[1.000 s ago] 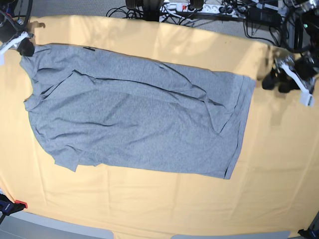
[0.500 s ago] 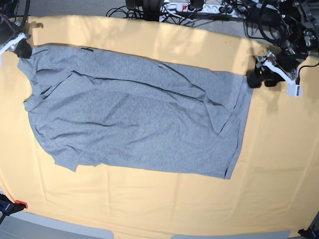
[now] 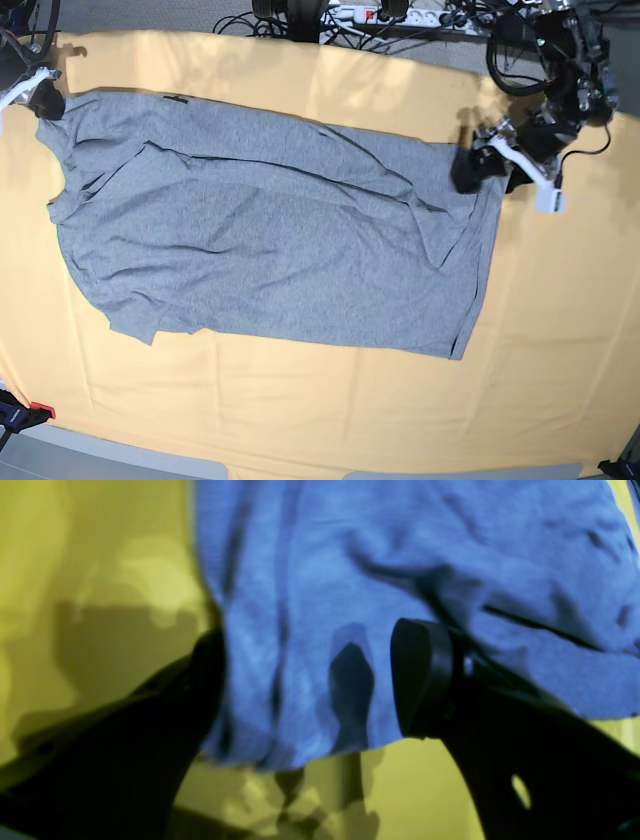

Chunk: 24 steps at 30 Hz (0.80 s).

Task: Layout the t-shirt on the table in an organized manner, then fold the t-shirt properly
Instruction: 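Pull the grasped side edges apart with both grippers to flatten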

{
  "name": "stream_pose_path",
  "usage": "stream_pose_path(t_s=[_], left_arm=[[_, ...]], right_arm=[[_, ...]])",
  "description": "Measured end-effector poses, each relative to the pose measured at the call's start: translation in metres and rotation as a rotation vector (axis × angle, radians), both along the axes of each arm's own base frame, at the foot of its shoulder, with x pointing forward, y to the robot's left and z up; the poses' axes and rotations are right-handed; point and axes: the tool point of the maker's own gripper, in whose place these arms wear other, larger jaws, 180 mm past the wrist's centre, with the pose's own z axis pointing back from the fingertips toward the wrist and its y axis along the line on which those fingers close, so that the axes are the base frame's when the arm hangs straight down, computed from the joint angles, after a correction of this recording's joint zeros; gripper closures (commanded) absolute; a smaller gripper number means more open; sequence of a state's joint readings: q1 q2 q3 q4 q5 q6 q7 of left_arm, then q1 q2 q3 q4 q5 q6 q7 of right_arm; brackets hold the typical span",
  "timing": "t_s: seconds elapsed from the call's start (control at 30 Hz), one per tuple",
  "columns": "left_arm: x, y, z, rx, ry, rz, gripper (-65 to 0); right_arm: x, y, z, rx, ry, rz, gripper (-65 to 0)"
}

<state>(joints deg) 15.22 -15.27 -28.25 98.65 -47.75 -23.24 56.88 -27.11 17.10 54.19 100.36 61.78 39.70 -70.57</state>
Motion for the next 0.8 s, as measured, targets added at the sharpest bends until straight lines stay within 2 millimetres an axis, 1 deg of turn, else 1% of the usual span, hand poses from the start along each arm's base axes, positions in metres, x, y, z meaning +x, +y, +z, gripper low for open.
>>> stream_pose_path(t_s=[0.07, 0.1, 0.13, 0.17, 0.2, 0.27, 0.3, 0.5, 0.57, 0.7, 0.8], left_arm=[[-0.002, -0.013, 0.000, -0.006, -0.010, -0.056, -44.9], [-0.003, -0.015, -0.001, -0.004, -0.010, -0.073, -43.6], [-0.004, -0.016, -0.001, -0.003, -0.003, -0.080, -39.8], [-0.005, -0.015, -0.002, 0.003, 0.004, -0.083, -33.6], [-0.005, -0.014, -0.003, 0.010, 0.010, -0.082, -25.6], [-0.009, -0.007, -0.006, 0.043, 0.036, -0.097, -7.6], [-0.009, -0.001, -0.006, 0.056, 0.040, -0.093, 0.0], [-0.009, 0.037, 0.004, 0.125, 0.036, -0.045, 0.0], [-0.007, 0.045, 0.011, 0.127, 0.016, -0.041, 0.0], [-0.009, 0.047, 0.021, 0.130, 0.001, -0.108, 0.0], [-0.016, 0.040, 0.027, 0.114, -0.003, -0.206, 0.0]], right_arm=[[0.000, 0.000, 0.000, 0.000, 0.000, 0.000, 0.0], [0.000, 0.000, 0.000, 0.000, 0.000, 0.000, 0.0], [0.000, 0.000, 0.000, 0.000, 0.000, 0.000, 0.0], [0.000, 0.000, 0.000, 0.000, 0.000, 0.000, 0.0], [0.000, 0.000, 0.000, 0.000, 0.000, 0.000, 0.0], [0.000, 0.000, 0.000, 0.000, 0.002, 0.000, 0.0], [-0.001, 0.000, -0.001, 0.000, 0.007, 0.002, 0.0], [-0.001, -0.002, 0.001, -0.007, 0.016, 0.013, 0.0], [0.002, -0.006, 0.006, -0.020, 0.012, 0.026, 0.0], [0.004, -0.008, 0.014, -0.018, 0.018, 0.064, 0.0], [-0.004, -0.003, 0.013, 0.007, 0.051, 0.089, 0.0]])
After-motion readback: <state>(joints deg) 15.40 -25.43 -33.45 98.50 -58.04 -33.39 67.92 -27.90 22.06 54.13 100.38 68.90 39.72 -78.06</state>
